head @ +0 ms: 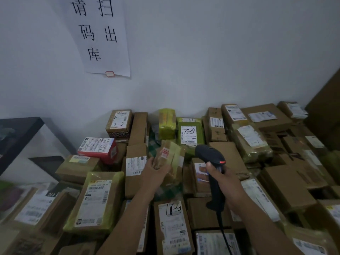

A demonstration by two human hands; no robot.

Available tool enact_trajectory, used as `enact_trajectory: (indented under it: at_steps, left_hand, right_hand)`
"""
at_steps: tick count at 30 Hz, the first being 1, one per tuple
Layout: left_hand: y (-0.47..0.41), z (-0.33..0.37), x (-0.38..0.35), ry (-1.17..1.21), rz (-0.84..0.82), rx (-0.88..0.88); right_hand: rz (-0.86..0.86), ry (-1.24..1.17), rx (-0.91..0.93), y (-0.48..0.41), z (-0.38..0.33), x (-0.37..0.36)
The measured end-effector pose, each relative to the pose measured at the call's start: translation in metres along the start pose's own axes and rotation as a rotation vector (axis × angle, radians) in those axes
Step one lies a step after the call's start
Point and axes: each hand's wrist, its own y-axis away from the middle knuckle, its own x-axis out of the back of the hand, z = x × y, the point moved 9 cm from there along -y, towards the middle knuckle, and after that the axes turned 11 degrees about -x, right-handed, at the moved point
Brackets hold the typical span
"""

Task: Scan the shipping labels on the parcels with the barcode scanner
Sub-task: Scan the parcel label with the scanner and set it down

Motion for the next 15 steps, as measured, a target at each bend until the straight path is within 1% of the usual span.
enact_trajectory:
  at_steps: [1,3,5,8,12,15]
  left_hand:
    - [-0.007,-0.001,0.000,-0.116,0.001,-0.027]
    - [-0.014,-0.007,-0.011,-0.354,-0.047,-0.058]
    - [-0.016,-0.021,-0.027,-0.518,-0.105,-0.048]
    - [-0.018,-0.038,-0.035,-0.582,-0.080,-0.027]
    - [-0.020,-0.039,-0.038,-0.735,-0.020,-0.097]
    - [-0.018,-0.043,-0.042,-0.750,-0.011,-0.079]
  right_hand:
    - [0.021,-0.009,0.004,-0.004,0.000,0.005]
    - [0.061,-0.029,0.006,-0.009,0.002,0.014]
    - [0.082,-0.035,0.006,-0.014,0.005,0.021]
    - [0.113,-0.076,0.007,-0.019,0.008,0.028]
    - [0.133,-0.086,0.006,-0.022,0.013,0.034]
    - [0.137,-0.072,0.008,-0.023,0.017,0.036]
